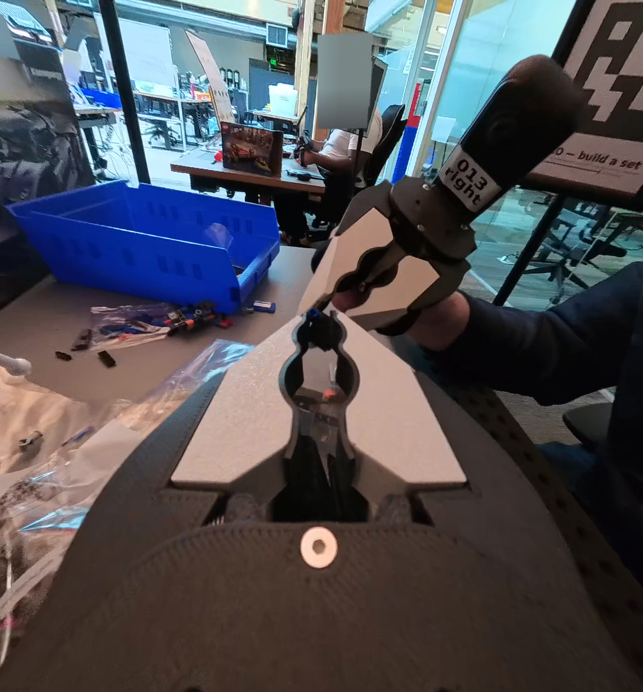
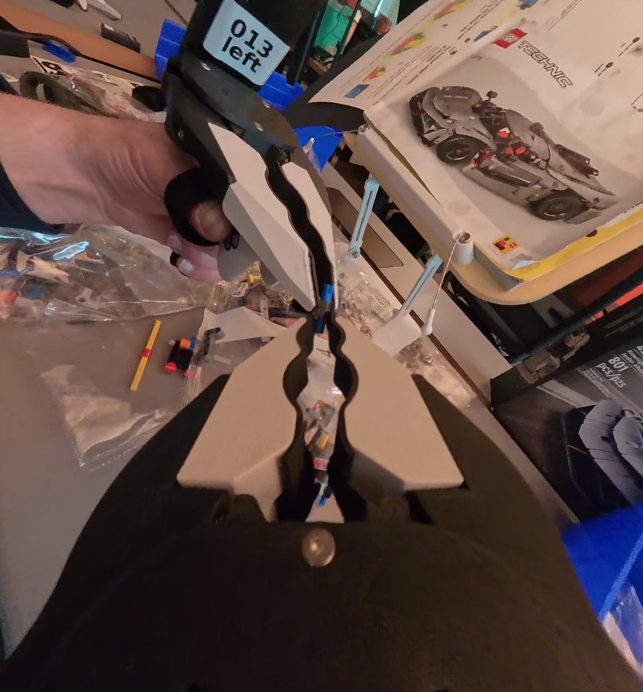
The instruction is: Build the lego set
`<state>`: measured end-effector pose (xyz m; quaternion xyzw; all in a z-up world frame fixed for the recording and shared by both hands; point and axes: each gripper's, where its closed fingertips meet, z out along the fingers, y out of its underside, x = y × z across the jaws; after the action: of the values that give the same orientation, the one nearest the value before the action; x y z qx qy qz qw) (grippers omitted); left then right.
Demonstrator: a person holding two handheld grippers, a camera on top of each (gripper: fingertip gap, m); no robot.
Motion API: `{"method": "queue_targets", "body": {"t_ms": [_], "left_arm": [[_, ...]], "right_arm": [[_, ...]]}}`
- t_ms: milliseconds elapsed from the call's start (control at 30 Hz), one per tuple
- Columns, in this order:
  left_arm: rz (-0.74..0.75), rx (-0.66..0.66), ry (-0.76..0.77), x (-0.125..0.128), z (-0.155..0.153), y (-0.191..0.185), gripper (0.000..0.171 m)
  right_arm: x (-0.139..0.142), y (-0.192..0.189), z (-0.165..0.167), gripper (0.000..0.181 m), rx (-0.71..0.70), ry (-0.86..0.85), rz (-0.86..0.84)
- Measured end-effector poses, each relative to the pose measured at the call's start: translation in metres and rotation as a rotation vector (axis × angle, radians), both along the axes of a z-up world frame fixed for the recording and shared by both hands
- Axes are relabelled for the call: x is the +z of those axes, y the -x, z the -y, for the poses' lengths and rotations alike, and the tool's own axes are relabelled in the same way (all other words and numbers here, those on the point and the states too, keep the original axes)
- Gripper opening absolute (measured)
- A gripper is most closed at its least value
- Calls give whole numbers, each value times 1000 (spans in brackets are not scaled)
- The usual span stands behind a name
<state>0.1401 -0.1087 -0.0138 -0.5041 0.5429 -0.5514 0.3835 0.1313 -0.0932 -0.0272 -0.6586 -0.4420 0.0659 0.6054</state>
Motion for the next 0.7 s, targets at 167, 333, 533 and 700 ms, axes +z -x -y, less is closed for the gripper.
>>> {"method": "queue_targets", "body": {"t_ms": [167, 333, 533, 700], "left_arm": [[-28, 18, -10, -3, -2, -1, 17], [-152, 96, -124, -16, -11, 5, 44], [-532, 61, -424, -88, 11, -14, 111], [-691, 96, -646, -120, 7, -22, 106]], "right_arm": [[-3, -5, 2, 1, 24, 70, -47], [3, -39, -5, 1, -59, 91, -138], [-7, -68, -16, 1, -144, 145, -165], [-11, -71, -19, 1, -154, 156, -164]]}}
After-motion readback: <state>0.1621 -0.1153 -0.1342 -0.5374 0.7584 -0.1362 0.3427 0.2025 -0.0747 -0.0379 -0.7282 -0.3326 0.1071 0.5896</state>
